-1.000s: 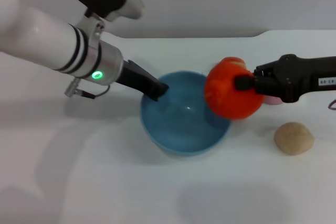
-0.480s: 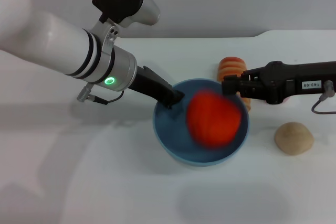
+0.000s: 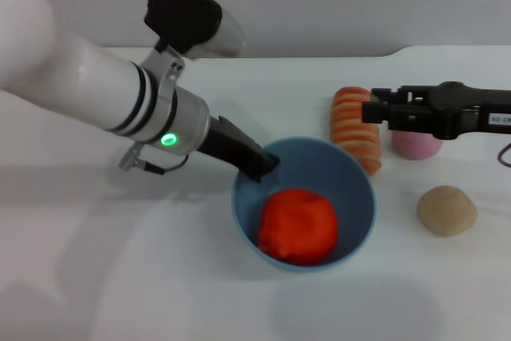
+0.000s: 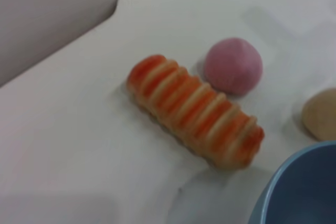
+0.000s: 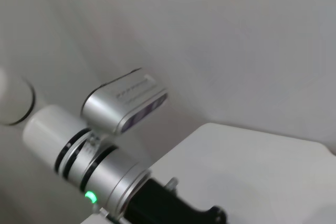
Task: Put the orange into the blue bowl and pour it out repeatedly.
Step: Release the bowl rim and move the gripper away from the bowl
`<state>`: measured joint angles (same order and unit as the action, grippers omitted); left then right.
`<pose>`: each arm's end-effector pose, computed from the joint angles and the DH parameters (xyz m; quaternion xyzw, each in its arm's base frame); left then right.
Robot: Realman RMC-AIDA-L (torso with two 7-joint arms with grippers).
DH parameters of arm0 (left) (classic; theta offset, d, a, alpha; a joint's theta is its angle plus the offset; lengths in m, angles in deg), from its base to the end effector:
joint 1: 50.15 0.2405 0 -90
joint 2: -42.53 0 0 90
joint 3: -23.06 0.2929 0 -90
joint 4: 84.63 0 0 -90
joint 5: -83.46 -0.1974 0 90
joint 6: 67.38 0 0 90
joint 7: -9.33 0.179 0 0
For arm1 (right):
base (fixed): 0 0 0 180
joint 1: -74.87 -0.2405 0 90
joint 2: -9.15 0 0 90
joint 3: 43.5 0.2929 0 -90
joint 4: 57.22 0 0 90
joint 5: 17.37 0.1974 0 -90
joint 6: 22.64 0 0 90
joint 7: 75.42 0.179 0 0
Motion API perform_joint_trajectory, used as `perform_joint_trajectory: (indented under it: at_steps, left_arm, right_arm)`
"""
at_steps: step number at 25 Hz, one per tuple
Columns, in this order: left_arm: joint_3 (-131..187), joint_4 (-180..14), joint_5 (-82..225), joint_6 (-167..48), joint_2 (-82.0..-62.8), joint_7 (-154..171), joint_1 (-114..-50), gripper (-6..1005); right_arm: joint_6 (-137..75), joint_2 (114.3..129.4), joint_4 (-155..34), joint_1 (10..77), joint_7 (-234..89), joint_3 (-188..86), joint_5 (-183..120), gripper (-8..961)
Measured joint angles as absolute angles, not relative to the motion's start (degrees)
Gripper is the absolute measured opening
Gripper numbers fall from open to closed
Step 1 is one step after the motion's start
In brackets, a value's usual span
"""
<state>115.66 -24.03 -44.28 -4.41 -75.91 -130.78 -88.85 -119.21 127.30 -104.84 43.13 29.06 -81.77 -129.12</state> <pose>-0.1850 0.3904 -0.1232 -0.9511 -0.2712 0.0411 0.1419 0.2354 0.3609 -0.0074 -0.8994 0.3227 0.2843 0.0784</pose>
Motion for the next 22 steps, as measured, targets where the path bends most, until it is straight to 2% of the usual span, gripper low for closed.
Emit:
perform_joint_trajectory:
  at_steps: [3,22]
  left_arm:
    - [118.59,-24.07,-44.25,-6.01,-75.95,-130.98,-88.27,0]
    - [123.13,-25.74,-44.55,-9.36,-75.78,-133.36,-87.66,0]
  right_arm:
    - [-119.03,127.03,-105.05,44.12,29.04,-81.02,-129.08,477]
    - [-118.49,127.15,-104.88,45.96,28.94,-78.80,-128.98,476]
